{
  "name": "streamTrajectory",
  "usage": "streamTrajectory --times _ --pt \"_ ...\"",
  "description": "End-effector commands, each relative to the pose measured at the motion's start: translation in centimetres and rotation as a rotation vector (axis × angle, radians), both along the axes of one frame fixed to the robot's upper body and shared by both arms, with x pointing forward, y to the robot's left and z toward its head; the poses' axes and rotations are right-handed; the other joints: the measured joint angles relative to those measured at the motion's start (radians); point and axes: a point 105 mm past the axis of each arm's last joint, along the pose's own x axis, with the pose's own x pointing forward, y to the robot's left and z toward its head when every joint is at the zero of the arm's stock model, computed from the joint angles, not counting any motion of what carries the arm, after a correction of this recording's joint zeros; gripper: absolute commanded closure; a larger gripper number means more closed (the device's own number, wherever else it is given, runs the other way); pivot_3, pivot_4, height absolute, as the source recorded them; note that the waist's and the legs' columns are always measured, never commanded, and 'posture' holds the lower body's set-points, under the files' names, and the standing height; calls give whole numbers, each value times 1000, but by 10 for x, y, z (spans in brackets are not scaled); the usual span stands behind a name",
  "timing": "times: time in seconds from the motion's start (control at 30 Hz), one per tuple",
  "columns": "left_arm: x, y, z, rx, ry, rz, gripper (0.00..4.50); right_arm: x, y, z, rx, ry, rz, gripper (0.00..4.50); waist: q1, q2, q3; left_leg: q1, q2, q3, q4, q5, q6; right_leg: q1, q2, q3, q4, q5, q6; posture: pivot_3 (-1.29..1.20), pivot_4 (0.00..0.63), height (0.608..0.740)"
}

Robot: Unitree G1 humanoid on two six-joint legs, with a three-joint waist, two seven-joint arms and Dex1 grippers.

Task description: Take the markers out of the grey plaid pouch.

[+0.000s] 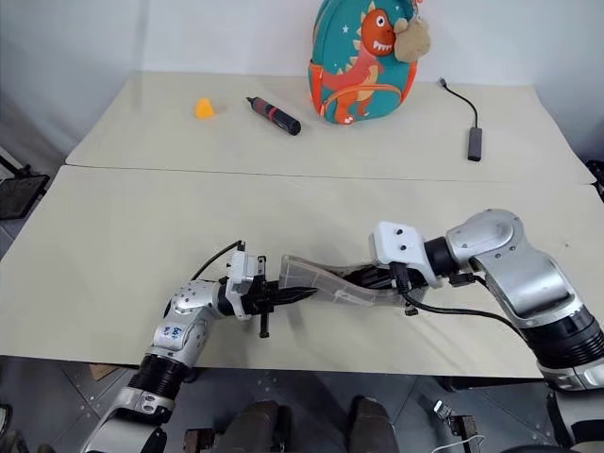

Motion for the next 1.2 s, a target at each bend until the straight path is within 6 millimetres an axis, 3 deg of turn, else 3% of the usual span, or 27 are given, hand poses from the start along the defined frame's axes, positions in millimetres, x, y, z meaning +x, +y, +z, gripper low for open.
streamTrajectory --times 0.03,0.23,0.63,0.8,1.03,1.2 --pt "-3 -1 0 4 -13 4 4500 0 12 7 -20 -51 7 3924 0 0 0 0 0 0 0 0 0 0 0 0 0 0 0 0 150 740" --pt "-4 0 -2 10 -9 8 4500 -2 13 1 -107 -43 17 1924 0 0 0 0 0 -3 0 0 0 0 0 0 0 0 0 0 150 740" --pt "-3 -2 -2 10 -7 7 4500 14 32 -15 -203 -126 38 1924 -3 0 0 0 0 -2 0 0 0 0 0 0 1 0 0 0 150 740" --pt "-4 0 -3 11 -1 13 4500 16 37 -13 -177 -160 44 3132 -3 0 0 0 0 -2 1 0 0 0 0 0 1 0 0 0 150 740" --pt "-3 -1 -3 12 2 10 4500 18 37 -18 -211 -182 54 3132 -5 0 0 0 0 -2 1 0 0 0 0 0 1 0 0 0 150 740" --pt "-2 -3 -3 9 9 0 4500 26 31 -35 -320 -214 52 3132 -8 0 0 1 0 0 1 0 0 0 0 0 1 0 0 0 150 740"
